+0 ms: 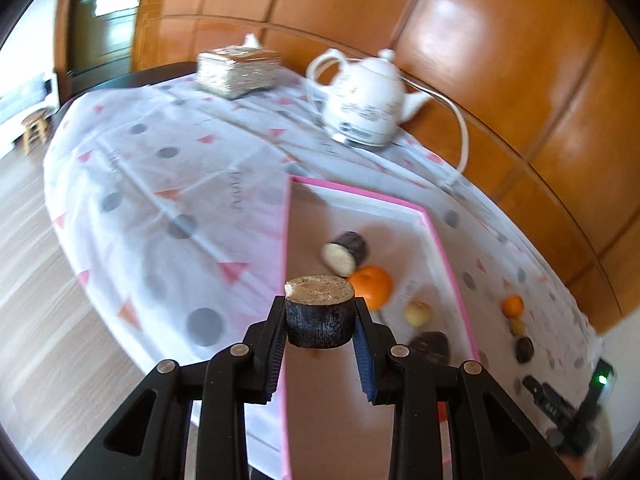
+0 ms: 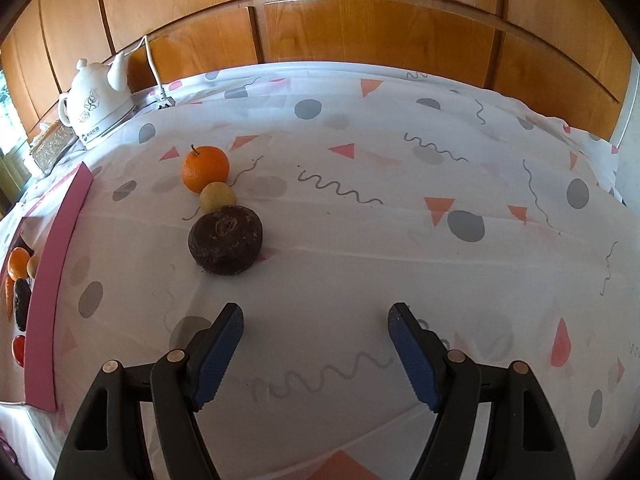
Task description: Organize fruits
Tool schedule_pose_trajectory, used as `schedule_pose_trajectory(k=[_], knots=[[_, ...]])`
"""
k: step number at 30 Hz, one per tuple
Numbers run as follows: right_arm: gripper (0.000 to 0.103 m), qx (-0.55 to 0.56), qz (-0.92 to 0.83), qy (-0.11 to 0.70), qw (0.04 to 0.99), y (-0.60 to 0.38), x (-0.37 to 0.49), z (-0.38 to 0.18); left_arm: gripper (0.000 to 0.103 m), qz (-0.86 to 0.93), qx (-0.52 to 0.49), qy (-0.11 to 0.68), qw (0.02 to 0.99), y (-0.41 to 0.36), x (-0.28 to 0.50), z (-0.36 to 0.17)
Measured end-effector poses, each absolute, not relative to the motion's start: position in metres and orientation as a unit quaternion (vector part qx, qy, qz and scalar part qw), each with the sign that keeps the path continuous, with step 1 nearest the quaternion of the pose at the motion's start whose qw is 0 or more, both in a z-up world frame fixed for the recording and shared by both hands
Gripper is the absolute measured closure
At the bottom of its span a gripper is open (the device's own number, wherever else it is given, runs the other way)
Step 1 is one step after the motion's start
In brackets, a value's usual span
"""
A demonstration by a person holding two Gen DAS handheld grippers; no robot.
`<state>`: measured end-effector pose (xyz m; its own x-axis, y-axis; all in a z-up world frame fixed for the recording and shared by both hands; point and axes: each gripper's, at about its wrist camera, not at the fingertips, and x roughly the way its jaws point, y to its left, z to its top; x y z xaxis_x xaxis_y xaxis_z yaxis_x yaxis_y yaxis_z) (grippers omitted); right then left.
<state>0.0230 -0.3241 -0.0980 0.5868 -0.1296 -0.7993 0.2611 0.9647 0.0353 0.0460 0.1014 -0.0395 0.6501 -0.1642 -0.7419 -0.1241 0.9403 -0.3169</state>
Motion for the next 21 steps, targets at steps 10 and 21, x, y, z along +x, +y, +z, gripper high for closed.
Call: schedule_pose_trajectory(k=[10, 21], knots=[[0.026, 0.073, -0.109, 0.425, 0.896, -0.323, 0.02, -0.101, 0.072, -0.042, -0.139, 0.439, 0.887, 0.072, 0.049, -0.055], [0.026, 0.072, -0.11, 0.424, 0.896, -0.323, 0.019, -0.101, 0.072, -0.034, -0.131, 0.459, 0.878, 0.062, 0.058, -0.071]])
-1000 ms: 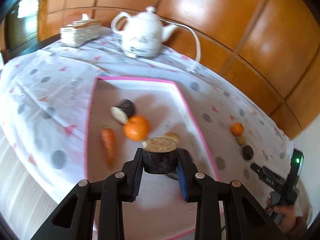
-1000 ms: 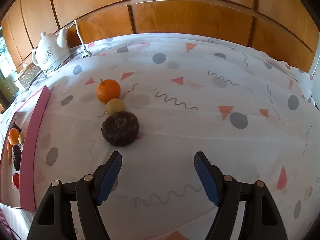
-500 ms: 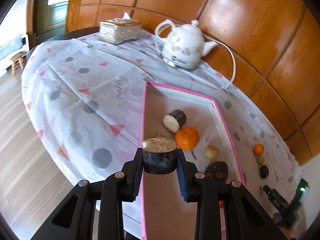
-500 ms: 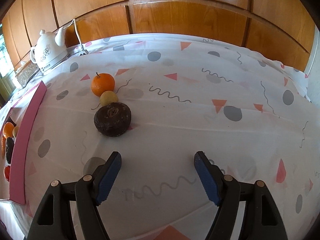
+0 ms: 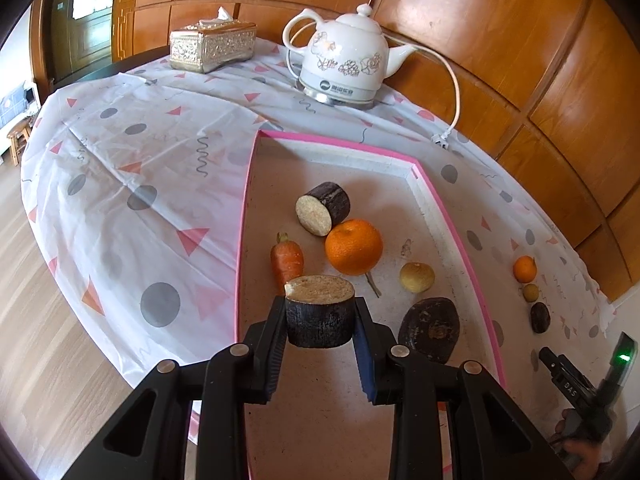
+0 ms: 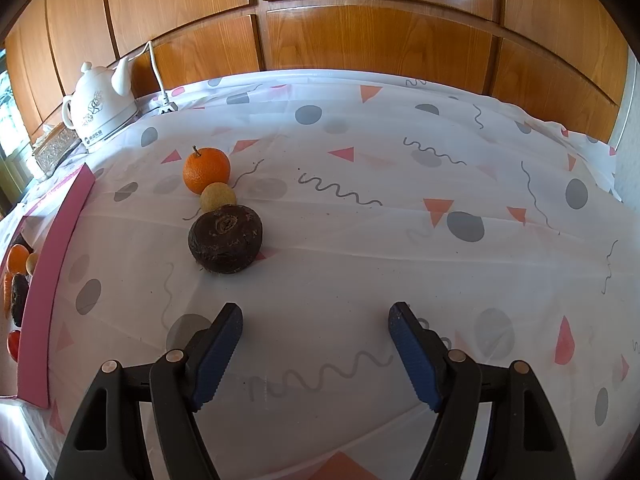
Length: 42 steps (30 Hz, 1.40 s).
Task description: Organize fruits
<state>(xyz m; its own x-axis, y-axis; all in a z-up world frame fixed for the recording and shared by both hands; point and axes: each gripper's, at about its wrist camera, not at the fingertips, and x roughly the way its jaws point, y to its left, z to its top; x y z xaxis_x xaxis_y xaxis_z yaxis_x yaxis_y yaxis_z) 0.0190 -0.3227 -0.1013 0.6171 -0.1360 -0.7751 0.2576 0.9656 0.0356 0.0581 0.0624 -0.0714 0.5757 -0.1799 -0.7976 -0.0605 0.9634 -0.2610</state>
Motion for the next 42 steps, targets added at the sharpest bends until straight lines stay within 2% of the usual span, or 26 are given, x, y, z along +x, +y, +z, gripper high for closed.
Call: schedule_pose_trajectory(k=[13, 18, 42], knots=[[0.023, 0.066, -0.113, 0.431, 0.893, -0.321, 0.022, -0.102, 0.069, -0.031, -0.126, 0.462, 0.877, 0.052, 0.067, -0.075], [0.02, 0.068, -0.115, 0.435, 0.891, -0.32, 0.025, -0.101, 0.056, -0.034, -0.13, 0.446, 0.885, 0.052, 0.064, -0.066], [0.021, 0.022, -0.072, 0.442, 0.894, -0.29, 0.075, -0.085, 0.05, 0.001, -0.158, 0.423, 0.893, 0.084, 0.046, -0.047]])
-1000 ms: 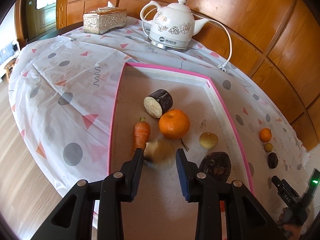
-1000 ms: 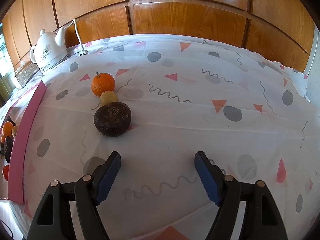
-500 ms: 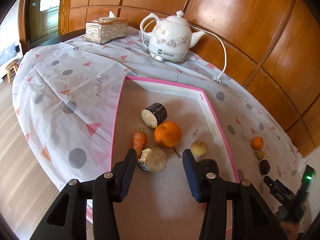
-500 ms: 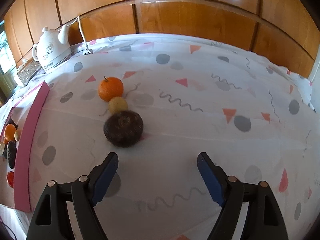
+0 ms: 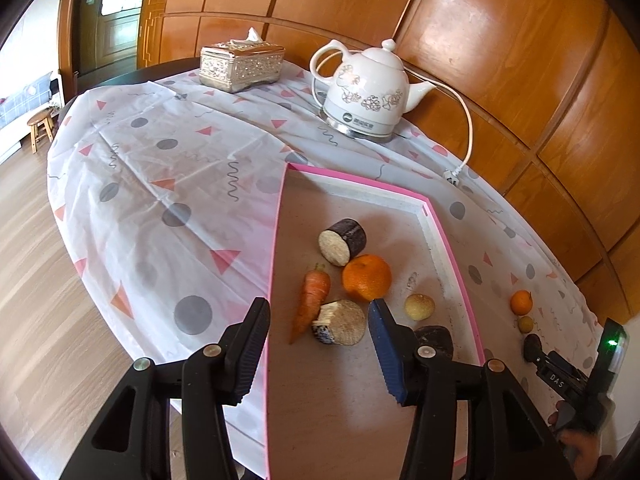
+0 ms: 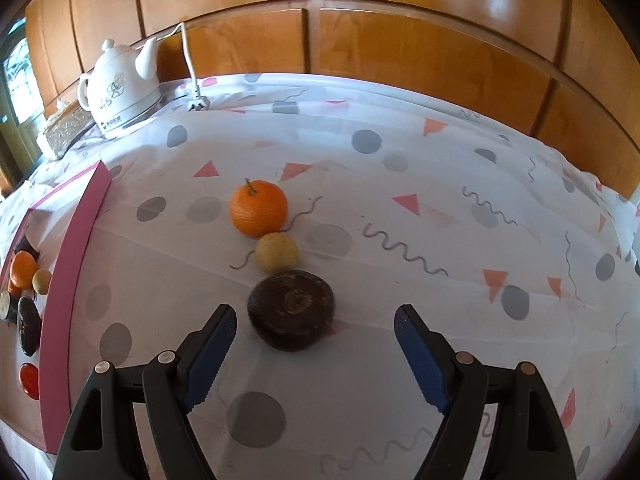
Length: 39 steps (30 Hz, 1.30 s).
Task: Organize fruits
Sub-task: 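Move the right tool toward the dark round root on the cloth, then close the right gripper on the dark root and lift it, then carry the dark root into the tray and open the right gripper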
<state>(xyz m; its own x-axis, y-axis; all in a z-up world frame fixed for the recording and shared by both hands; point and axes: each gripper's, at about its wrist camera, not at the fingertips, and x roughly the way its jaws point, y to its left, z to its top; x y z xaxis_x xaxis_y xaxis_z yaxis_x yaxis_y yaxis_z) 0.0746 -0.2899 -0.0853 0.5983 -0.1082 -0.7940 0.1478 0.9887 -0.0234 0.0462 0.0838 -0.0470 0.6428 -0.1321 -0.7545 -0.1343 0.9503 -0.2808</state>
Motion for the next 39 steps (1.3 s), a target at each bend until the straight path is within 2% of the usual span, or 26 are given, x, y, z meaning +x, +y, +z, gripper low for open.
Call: schedule_pose_trajectory(k=[3, 5, 6, 8, 13, 20, 23, 39], knots=[[0.025, 0.01, -0.069, 0.453, 0.889, -0.285, 0.079, -0.09, 0.048, 0.008, -0.163, 0.424, 0.891, 0.088, 0.045, -0.048], [0.043, 0.002, -0.07, 0.46, 0.885, -0.284, 0.08, -0.094, 0.048, 0.014, -0.166, 0.425, 0.89, 0.091, 0.044, -0.048], [0.045, 0.004, -0.066, 0.459, 0.886, -0.284, 0.08, -0.095, 0.048, 0.016, -0.167, 0.425, 0.89, 0.092, 0.044, -0.048], [0.057, 0.005, -0.059, 0.459, 0.887, -0.283, 0.079, -0.095, 0.048, 0.021, -0.171, 0.423, 0.89, 0.096, 0.044, -0.047], [0.057, -0.005, -0.057, 0.461, 0.886, -0.28, 0.077, -0.094, 0.044, 0.031, -0.176, 0.423, 0.888, 0.102, 0.04, -0.049], [0.057, 0.01, -0.042, 0.466, 0.883, -0.279, 0.066, -0.093, 0.043, 0.04, -0.187, 0.427, 0.884, 0.108, 0.037, -0.053], [0.057, 0.007, -0.028, 0.467, 0.884, -0.271, 0.059, -0.091, 0.04, 0.044, -0.189, 0.424, 0.885, 0.109, 0.035, -0.053], [0.057, -0.024, 0.12, 0.435, 0.892, -0.187, 0.039, -0.054, 0.038, 0.061, -0.189, 0.42, 0.886, 0.118, 0.033, -0.056]])
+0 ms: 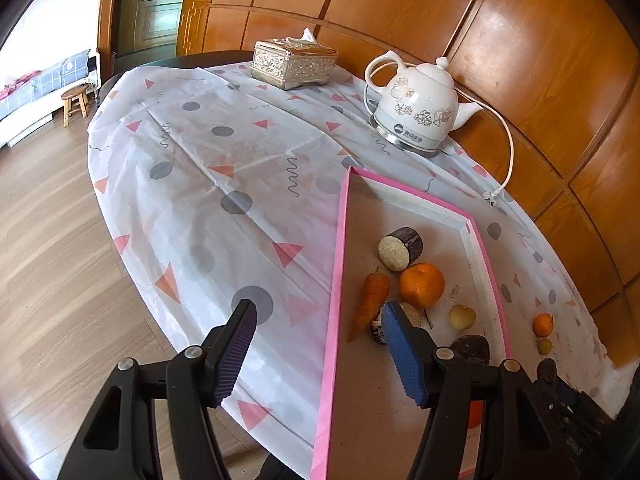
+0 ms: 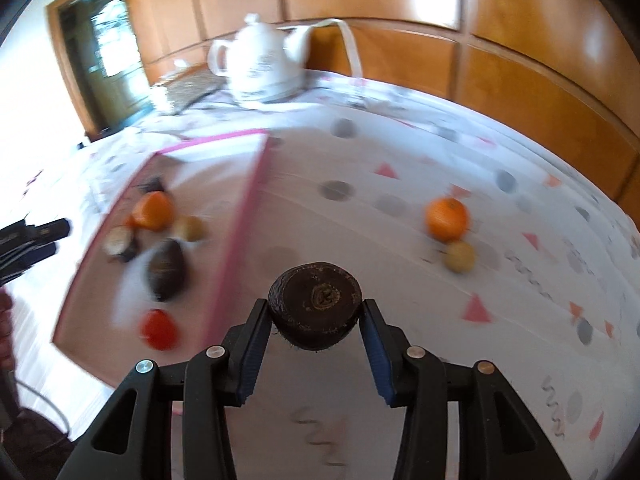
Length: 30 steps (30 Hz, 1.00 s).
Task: Organize fruits
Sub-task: 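Carry the dark root into the tray and open the right gripper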
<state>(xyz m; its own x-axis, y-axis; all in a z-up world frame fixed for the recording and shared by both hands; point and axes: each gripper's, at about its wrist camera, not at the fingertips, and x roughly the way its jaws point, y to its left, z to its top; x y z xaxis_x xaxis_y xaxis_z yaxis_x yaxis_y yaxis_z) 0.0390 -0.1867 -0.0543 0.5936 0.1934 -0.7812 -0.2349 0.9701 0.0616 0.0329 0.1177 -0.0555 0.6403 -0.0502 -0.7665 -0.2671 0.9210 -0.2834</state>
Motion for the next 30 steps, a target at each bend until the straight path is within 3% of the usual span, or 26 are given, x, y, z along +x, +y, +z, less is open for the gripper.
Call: schedule_pose_trajectory(k=[12, 30], knots=[[0.057, -0.113, 0.274, 0.434, 0.851, -0.082, 0.031, -0.051, 0.038, 0.073, -0.196, 0.419, 0.883, 0.127, 0.032, -0.058], [0.056, -0.159, 0.302, 0.476, 0.81, -0.025, 0.057, -0.085, 0.037, 0.083, -0.207, 0.429, 0.875, 0.134, 0.032, -0.067]])
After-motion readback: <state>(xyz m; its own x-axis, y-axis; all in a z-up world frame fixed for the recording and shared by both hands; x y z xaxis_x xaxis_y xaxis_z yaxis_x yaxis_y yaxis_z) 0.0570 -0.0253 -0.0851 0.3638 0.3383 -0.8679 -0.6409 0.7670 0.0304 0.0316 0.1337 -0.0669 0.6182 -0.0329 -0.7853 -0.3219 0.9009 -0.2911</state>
